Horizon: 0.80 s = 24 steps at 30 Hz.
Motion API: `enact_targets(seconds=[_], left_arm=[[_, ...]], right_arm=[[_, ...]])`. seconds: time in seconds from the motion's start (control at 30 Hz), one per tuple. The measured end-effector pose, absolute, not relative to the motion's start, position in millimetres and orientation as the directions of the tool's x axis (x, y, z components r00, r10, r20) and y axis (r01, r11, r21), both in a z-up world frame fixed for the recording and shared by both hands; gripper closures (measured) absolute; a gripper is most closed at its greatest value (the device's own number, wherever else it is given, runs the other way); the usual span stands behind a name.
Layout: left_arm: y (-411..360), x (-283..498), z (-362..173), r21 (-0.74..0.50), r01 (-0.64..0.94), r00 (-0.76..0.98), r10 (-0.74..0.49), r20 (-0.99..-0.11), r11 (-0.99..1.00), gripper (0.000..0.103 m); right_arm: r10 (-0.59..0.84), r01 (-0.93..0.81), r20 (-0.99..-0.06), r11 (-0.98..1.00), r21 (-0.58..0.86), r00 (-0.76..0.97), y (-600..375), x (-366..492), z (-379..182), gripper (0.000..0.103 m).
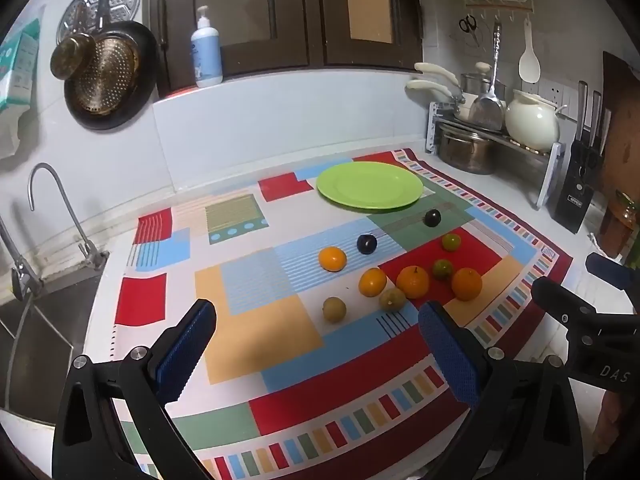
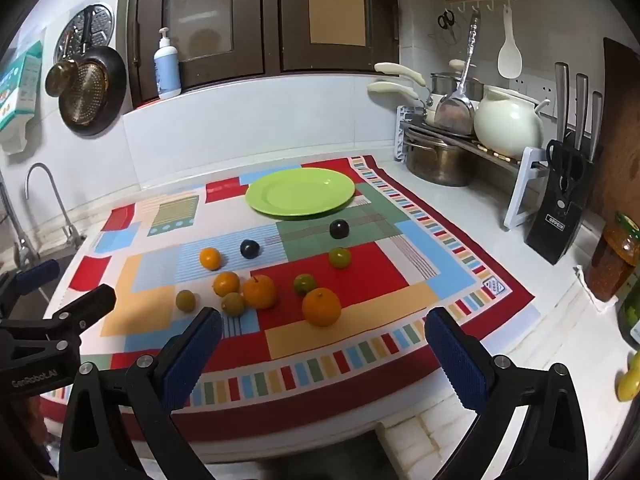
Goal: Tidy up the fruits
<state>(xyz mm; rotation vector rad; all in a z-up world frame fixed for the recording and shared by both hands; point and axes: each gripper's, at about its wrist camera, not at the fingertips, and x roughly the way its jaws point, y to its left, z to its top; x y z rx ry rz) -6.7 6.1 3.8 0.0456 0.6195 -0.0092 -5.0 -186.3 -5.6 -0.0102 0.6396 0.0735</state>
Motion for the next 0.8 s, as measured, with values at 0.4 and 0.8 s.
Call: enact_targets(seconds=[0.4, 0.8], left_arm=[[4.1, -13.9, 10.6, 0.058, 0.014, 0.822, 0.021, -0.57, 0.998, 0.0], [6.0, -15.0, 10.1, 0.058, 0.023, 0.829, 0.014, -0.559, 0.998, 0.0]], right_arm=[[0.072, -0.074, -0.588, 0.997, 0.02, 0.806, -184.0, -11.1, -8.2, 0.001], [0.073, -0.078, -0.587, 0.997, 0.017, 0.806, -181.8, -14.1, -2.1, 0.001]])
